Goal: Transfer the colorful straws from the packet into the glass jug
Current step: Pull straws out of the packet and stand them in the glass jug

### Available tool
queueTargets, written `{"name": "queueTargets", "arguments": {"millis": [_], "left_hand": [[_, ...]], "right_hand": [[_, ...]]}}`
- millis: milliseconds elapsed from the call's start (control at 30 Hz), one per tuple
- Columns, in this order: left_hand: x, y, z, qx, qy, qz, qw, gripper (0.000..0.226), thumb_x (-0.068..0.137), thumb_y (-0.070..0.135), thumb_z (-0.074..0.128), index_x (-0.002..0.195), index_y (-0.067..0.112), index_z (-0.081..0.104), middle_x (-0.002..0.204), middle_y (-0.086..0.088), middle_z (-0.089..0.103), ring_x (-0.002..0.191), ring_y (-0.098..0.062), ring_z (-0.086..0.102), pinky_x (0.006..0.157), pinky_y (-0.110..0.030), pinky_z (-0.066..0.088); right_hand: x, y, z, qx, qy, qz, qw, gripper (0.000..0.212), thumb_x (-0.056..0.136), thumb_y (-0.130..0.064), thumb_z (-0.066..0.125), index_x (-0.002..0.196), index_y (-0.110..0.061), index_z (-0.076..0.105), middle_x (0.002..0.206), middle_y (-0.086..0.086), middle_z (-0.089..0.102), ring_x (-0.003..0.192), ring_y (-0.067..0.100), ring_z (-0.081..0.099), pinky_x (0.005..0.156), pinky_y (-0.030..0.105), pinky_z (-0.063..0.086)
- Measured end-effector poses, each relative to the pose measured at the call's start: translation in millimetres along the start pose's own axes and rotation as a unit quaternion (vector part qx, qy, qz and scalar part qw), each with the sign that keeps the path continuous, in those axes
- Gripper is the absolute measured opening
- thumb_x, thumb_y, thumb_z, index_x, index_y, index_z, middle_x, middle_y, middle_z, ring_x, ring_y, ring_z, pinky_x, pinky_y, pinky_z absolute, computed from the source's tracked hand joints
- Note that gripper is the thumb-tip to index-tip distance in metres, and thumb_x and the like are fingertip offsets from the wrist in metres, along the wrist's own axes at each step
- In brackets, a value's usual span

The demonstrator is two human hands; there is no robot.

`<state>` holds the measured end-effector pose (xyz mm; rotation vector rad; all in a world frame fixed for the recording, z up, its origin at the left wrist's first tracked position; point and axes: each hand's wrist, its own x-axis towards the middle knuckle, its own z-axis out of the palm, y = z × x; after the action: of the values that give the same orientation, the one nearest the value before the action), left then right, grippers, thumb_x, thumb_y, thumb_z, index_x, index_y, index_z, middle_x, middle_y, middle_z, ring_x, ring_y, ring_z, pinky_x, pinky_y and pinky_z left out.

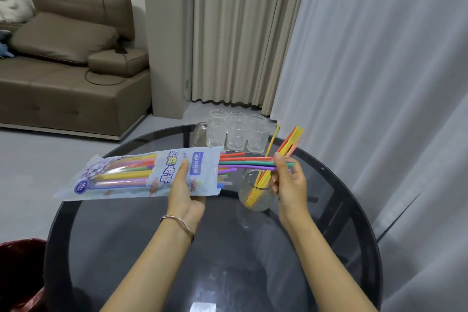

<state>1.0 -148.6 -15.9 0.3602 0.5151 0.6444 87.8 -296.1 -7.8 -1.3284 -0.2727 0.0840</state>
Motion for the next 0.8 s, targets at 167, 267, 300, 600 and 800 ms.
{"name": "queueTargets", "arguments": {"millis": [167, 267, 300, 600, 800], "left_hand": [[-8.8, -20.0, 2.8, 0.035, -0.015, -0.020, 0.999, 0.029, 0.088, 0.022, 0.061, 0.117, 0.019, 0.057, 0.110, -0.005, 0.066, 0.081, -0.014, 0.066, 0.079, -0.041, 0.055], [-8.2, -16.1, 1.0, 0.017, 0.001, -0.016, 1.000, 0.027, 0.088, 0.021, 0.062, 0.114, 0.018, 0.055, 0.113, -0.006, 0.066, 0.082, -0.015, 0.066, 0.090, -0.046, 0.053], [-6.7, -12.0, -0.2, 0.008, 0.004, -0.013, 1.000, 0.027, 0.088, 0.021, 0.062, 0.113, 0.018, 0.055, 0.116, -0.007, 0.065, 0.086, -0.016, 0.065, 0.095, -0.048, 0.050], [-8.7, -20.8, -0.3, 0.038, -0.004, -0.018, 0.999, 0.026, 0.089, 0.020, 0.061, 0.115, 0.020, 0.055, 0.106, -0.004, 0.067, 0.080, -0.015, 0.066, 0.074, -0.039, 0.056], [1.1, -18.5, -4.1, 0.022, 0.012, -0.024, 0.999, 0.036, 0.089, 0.020, 0.060, 0.124, 0.017, 0.055, 0.115, -0.006, 0.065, 0.080, -0.014, 0.064, 0.085, -0.043, 0.053]], "right_hand": [[-9.8, 9.7, 16.5, 0.012, -0.036, 0.083, 0.996, 0.028, 0.083, -0.037, 0.067, 0.063, -0.018, 0.062, 0.042, -0.008, 0.051, 0.037, 0.003, 0.044, 0.039, 0.013, 0.038], [-5.8, 2.2, 12.2, 0.009, -0.015, 0.071, 0.997, 0.027, 0.087, -0.030, 0.063, 0.066, -0.013, 0.060, 0.041, -0.008, 0.052, 0.036, 0.002, 0.045, 0.038, 0.013, 0.039], [-3.2, -1.6, 7.2, 0.019, -0.001, 0.068, 0.998, 0.029, 0.089, -0.028, 0.061, 0.064, -0.013, 0.059, 0.039, -0.008, 0.050, 0.034, 0.003, 0.043, 0.037, 0.012, 0.037], [-5.0, 0.8, 8.6, 0.031, -0.014, 0.050, 0.998, 0.013, 0.086, -0.029, 0.064, 0.082, -0.017, 0.065, 0.044, -0.009, 0.053, 0.034, 0.003, 0.040, 0.036, 0.013, 0.034], [6.7, -2.3, -5.9, 0.019, 0.038, 0.054, 0.998, 0.023, 0.092, -0.032, 0.056, 0.075, -0.017, 0.061, 0.041, -0.009, 0.051, 0.034, 0.002, 0.046, 0.035, 0.012, 0.037]]}}
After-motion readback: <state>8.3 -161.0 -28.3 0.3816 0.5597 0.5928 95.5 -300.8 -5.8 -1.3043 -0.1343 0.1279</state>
